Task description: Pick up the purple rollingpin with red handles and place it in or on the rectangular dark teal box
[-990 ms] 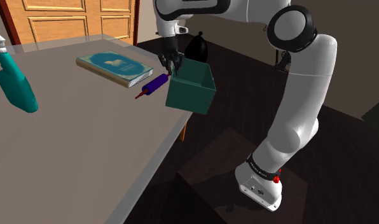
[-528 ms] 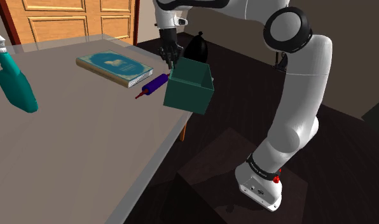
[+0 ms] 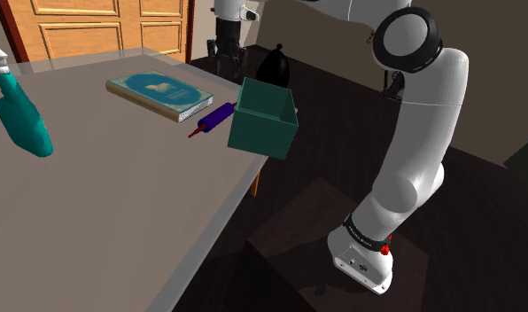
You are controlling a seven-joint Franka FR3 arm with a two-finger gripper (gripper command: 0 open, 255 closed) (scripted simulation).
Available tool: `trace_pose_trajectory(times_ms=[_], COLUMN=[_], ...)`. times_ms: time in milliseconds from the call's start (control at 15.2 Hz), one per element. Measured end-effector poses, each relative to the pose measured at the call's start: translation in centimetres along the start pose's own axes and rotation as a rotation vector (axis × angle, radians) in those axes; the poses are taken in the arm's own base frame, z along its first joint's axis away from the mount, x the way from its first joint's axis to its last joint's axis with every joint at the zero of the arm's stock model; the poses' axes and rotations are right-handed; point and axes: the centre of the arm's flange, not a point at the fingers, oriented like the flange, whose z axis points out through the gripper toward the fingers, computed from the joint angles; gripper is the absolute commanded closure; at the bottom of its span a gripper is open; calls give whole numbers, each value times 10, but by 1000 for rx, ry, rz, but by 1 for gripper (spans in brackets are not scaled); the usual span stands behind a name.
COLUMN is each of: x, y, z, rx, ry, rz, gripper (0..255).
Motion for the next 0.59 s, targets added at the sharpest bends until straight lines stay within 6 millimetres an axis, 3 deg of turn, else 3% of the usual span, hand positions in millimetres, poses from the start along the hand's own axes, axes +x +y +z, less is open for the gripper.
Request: trace_pose_trajectory(times_ms=[528,594], x=[0,-1], y=[-15,-16], z=[96,94], rx=[21,38], ry=[3,8], rz=[0,0], gripper=[0,0])
